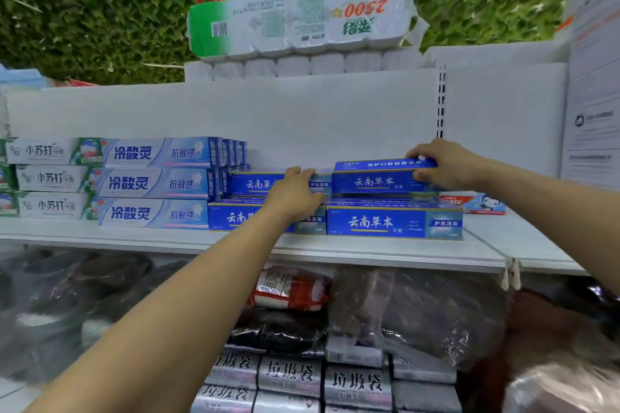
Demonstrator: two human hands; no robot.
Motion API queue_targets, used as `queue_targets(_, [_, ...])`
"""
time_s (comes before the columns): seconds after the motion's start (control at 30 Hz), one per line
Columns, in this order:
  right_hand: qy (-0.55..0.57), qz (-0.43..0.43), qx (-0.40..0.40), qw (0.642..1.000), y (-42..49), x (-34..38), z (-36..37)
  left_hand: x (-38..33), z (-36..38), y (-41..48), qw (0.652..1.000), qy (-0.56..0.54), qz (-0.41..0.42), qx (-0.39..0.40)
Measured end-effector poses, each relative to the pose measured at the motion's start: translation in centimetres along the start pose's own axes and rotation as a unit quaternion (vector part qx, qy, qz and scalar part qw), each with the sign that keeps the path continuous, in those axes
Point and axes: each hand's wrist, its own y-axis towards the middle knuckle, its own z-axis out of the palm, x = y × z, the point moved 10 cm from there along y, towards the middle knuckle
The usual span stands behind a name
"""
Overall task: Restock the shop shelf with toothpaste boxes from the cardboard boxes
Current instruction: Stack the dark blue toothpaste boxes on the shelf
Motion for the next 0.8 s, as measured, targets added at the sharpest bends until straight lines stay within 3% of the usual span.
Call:
queue_targets(0.2, [-0.021, 0.064, -0.009, 0.998, 1.5, -1.8, 2.5, 0.5, -0.2, 0.0, 1.0, -0.022, 0.008, -0.003])
queue_targets(0.37, [0.015, 0.077, -0.021, 0.997, 1.6, -2.1, 3.2, 0.4, -0.4, -0.1, 0.999, -0.028, 0.015, -0.009])
queue_targets(0.53, [-0.023, 0.098, 0.001, 0.995, 0.5, -1.2, 3.1, 0.5, -0.3, -0.1, 0.998, -0.058, 0.026, -0.004])
queue_targets(0.8, [-0.047, 0.087, -0.098, 0.99, -4.7, 4.7, 1.9, 1.4, -1.9, -1.3, 0.992, -0.078, 0.079, -0.056])
